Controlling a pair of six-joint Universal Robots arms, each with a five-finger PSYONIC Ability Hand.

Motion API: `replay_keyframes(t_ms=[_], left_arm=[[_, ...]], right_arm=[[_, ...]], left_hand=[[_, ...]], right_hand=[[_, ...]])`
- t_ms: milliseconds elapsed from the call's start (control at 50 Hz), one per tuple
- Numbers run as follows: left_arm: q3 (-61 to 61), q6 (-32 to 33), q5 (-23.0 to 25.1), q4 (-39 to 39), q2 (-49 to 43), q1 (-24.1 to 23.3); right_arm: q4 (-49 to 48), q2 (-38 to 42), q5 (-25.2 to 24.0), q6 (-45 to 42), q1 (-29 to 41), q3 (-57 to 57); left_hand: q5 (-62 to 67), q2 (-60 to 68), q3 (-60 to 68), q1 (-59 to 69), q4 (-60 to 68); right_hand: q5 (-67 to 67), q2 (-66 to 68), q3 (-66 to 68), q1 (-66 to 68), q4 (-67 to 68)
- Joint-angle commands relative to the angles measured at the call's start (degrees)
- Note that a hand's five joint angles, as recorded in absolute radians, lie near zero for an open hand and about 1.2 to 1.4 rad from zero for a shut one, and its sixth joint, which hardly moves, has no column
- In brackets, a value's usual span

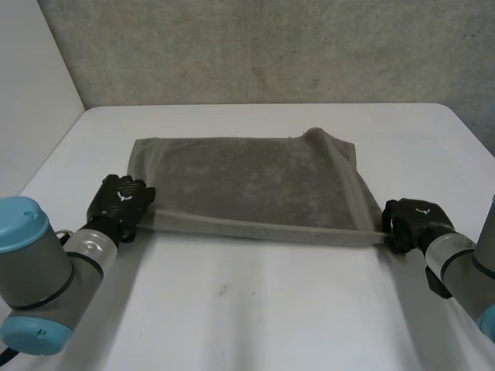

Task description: Fold the towel.

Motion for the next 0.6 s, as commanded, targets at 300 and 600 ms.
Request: replay_keyframes(t_ms=[300,600], left_arm=[[3.47,-0.21,3.41,-0.57,-6.04,6.67],[2.16,-0.21,3.58,-3.64,-4.11,6.85]], right_arm=[[-8.09,-2.30,1.18,-19.14,-0.17,4.42],[-8.00,-3.26,1.10,-19.76,-0.17,4.33]], left_hand=[[-19.47,-19.53,-19.63,-18.34,-19.55],[25.93,25.86,25.77,27.06,25.85]], right_hand=[[14.43,12.59,12.29,24.32,11.79],[14.43,12.59,12.29,24.32,11.79]])
